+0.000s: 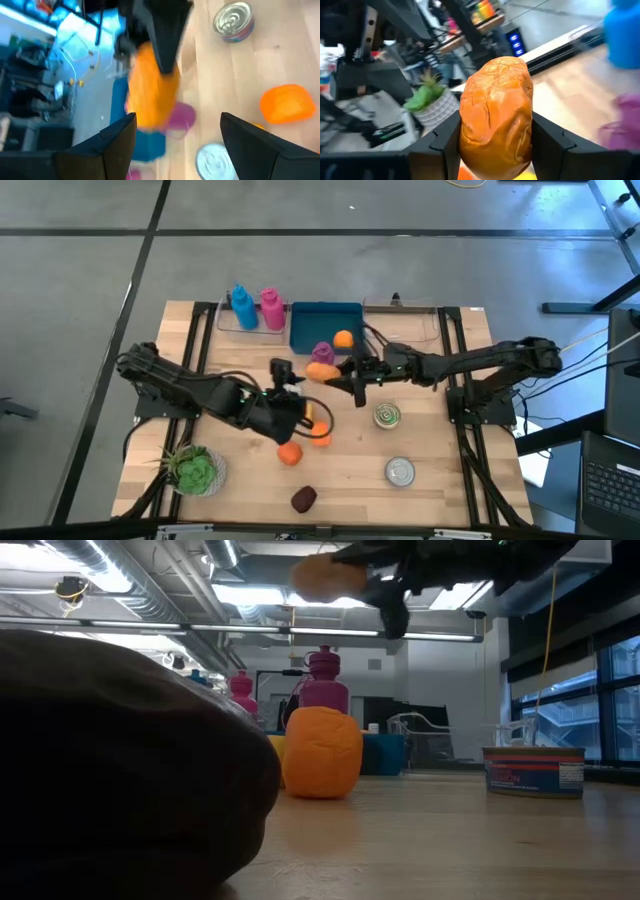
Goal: Pick & Place Food Item
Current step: Put the left mango into the blue bin
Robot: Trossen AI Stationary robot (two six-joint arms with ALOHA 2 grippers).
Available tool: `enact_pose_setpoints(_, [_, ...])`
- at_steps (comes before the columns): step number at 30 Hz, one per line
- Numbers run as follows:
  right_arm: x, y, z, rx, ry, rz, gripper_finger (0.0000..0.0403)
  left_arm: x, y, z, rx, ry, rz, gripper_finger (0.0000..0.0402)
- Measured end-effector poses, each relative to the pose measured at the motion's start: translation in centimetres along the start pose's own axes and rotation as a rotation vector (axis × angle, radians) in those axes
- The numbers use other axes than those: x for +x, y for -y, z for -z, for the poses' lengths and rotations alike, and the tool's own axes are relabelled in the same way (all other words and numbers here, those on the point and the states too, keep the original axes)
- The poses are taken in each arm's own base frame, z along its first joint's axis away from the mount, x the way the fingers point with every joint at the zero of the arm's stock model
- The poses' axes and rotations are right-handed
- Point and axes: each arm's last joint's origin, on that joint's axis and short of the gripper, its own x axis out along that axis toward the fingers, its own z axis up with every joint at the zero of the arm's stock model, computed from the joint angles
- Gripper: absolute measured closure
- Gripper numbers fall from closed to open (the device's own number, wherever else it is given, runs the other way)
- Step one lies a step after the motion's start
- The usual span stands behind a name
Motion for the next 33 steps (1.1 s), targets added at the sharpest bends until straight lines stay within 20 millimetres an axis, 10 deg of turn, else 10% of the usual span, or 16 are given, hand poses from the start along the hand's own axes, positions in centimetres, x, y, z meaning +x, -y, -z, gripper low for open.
enact_pose_setpoints(13, [-7.9, -3.0, -2.9, -0.277, 0.082, 0.382, 0.0228, -4.3, -0.8, 5.9, -0.253, 0.107, -0.108, 0.0132])
enact_pose_setpoints(33, [-8.5, 2.0, 4.5, -0.193, 0.099, 0.54, 0.023, 0.9, 2.9, 17.6, -0.516, 0.425, -0.098, 0.0137])
